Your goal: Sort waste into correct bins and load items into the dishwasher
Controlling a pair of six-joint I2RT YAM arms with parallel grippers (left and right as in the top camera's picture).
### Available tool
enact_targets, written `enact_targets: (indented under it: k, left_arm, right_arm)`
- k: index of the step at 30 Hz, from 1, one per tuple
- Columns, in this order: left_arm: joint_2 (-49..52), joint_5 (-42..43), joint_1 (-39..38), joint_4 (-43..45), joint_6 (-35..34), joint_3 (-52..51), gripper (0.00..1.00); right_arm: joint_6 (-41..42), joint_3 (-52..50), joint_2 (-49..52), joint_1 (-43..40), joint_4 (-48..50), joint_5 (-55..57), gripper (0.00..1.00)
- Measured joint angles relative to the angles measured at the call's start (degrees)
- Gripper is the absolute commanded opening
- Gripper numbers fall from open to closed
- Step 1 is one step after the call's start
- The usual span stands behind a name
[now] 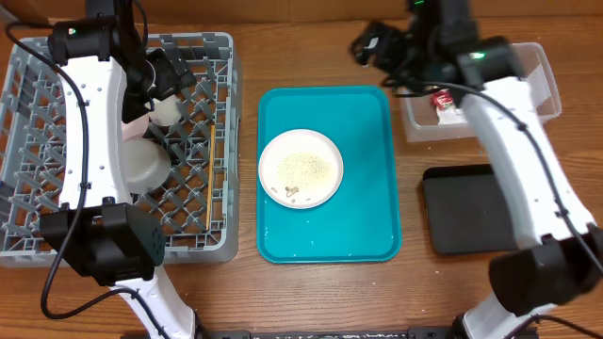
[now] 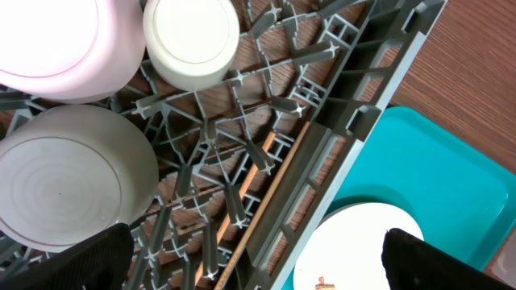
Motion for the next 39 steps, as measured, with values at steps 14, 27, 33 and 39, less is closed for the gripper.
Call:
enact_targets:
  k: [14,27,33,39]
  left_arm:
    - [0.00,0.00,0.00,0.00,0.00,0.00,1.00]
    - [0.00,0.00,0.00,0.00,0.02,0.00,1.00]
    - [0.00,0.00,0.00,0.02,0.00,0.00,1.00]
    - [0.00,0.00,0.00,0.00,0.02,0.00,1.00]
  right_arm:
    - [-2.29,0.00,-13.51,-18.27,-7.63,1.90,1.00]
    - [-3.91,0.00,-14.10,-16.09,-10.45,3.72,1.00]
    - [-4.48,0.00,-12.59,-11.47,-10.21,10.64,1.00]
    - [-4.48,-0.02,-12.59,-12.31,-7.30,16.41,1.00]
